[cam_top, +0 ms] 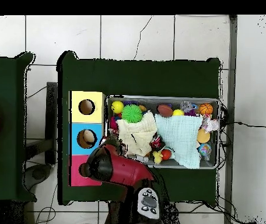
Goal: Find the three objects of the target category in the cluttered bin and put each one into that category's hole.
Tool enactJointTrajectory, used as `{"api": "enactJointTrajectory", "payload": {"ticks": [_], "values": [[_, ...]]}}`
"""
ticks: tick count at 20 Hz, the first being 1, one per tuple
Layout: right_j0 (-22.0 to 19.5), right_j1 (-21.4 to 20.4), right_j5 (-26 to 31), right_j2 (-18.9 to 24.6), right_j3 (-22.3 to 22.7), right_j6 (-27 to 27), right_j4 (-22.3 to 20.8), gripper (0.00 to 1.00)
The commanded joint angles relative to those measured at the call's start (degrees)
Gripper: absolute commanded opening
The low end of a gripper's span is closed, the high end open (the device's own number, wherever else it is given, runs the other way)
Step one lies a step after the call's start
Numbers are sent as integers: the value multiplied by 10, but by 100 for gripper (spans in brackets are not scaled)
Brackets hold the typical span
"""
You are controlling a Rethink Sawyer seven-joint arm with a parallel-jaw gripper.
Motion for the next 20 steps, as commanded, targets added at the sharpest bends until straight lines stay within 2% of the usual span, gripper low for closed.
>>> {"api": "enactJointTrajectory", "payload": {"ticks": [1, 5, 15, 20], "values": [[-23, 30, 8, 68, -16, 60, -33, 100], [-16, 49, 6, 59, -31, 60, -36, 100], [-18, 76, 55, 64, -55, 35, -54, 100], [-2, 86, 78, 49, -73, 34, -50, 100]]}}
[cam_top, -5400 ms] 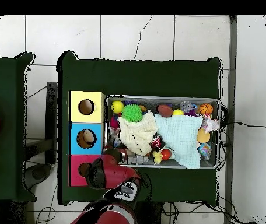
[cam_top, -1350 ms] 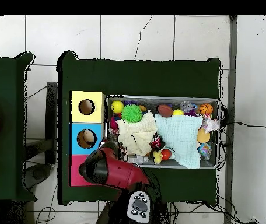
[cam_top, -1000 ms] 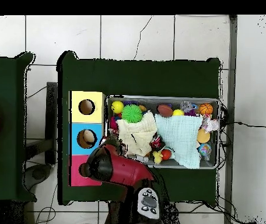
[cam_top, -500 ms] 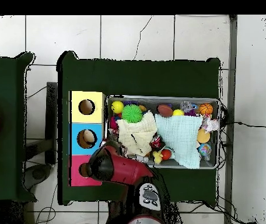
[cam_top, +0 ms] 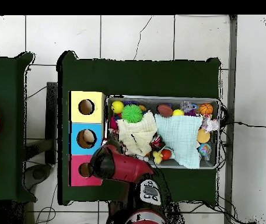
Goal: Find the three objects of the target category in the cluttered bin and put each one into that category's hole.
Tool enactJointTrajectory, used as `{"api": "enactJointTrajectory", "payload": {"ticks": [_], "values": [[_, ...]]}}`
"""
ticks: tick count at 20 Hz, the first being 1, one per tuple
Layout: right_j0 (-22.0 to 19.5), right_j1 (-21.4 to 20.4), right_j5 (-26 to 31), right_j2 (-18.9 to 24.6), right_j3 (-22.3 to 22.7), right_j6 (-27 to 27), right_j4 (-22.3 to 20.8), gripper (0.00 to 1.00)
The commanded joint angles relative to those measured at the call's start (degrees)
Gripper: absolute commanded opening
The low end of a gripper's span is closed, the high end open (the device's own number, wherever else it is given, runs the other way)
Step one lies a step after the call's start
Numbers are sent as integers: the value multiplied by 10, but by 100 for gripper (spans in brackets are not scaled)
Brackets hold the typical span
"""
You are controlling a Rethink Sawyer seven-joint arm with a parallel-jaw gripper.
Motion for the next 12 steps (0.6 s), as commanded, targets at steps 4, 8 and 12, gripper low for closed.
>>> {"api": "enactJointTrajectory", "payload": {"ticks": [4, 8, 12], "values": [[19, 76, 104, 29, -87, 25, -14, 100], [33, 109, 126, 14, -120, 22, -12, 100], [41, 130, 160, 6, -148, 18, -16, 100]]}}
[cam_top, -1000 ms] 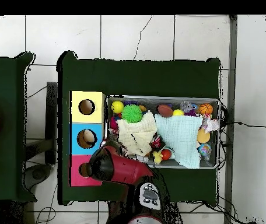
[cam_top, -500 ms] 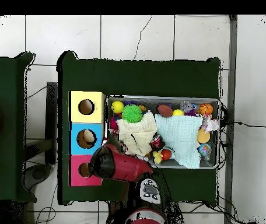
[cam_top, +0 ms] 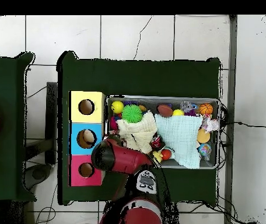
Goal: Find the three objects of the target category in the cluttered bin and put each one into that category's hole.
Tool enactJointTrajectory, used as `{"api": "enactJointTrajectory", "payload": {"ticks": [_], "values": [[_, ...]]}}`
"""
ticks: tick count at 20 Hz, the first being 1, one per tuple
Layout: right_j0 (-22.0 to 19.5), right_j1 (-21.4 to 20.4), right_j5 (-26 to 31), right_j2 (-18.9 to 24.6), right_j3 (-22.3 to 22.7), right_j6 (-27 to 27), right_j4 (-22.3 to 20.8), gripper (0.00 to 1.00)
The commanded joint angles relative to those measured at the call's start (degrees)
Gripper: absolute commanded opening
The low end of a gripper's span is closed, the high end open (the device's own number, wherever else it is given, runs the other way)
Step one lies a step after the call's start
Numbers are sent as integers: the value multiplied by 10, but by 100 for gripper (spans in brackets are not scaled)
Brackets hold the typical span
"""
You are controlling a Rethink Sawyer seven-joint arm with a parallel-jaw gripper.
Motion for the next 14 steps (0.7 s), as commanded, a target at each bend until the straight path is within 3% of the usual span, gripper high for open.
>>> {"api": "enactJointTrajectory", "payload": {"ticks": [1, 6, 14], "values": [[24, 87, 119, 26, -89, 17, -17, 100], [26, 66, 191, 21, -87, 14, -28, 100], [18, 62, 202, 26, -74, 21, -39, 100]]}}
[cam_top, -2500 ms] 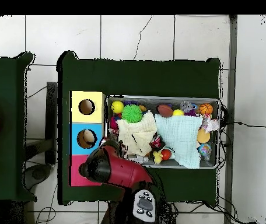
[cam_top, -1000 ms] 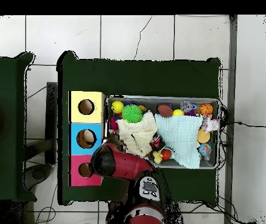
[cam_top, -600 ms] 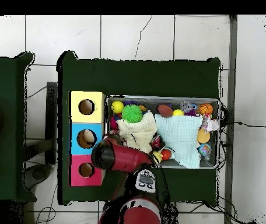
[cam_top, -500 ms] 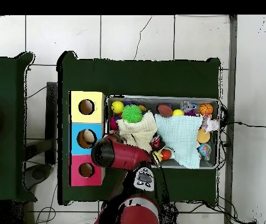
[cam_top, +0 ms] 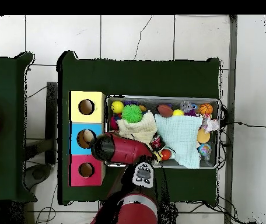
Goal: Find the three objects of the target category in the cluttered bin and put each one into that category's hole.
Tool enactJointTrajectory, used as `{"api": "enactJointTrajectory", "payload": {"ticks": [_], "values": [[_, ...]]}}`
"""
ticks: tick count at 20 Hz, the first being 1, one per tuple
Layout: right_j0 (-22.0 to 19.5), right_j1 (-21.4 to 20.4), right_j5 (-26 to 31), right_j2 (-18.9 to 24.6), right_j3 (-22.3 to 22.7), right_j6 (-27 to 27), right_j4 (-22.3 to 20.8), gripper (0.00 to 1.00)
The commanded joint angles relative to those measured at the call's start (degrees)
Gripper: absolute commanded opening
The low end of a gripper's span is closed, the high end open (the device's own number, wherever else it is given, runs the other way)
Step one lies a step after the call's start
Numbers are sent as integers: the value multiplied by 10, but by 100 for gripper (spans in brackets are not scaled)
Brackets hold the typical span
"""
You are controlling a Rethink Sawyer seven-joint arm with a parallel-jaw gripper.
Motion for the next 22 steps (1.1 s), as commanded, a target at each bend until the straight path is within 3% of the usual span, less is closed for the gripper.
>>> {"api": "enactJointTrajectory", "payload": {"ticks": [1, 4, 8, 22], "values": [[3, 39, 83, 46, -5, 21, -36, 100], [-2, 17, 70, 49, 24, 19, -44, 100], [-7, 19, 64, 47, 40, 18, -57, 100], [-23, 30, 122, 63, 28, 2, -74, 100]]}}
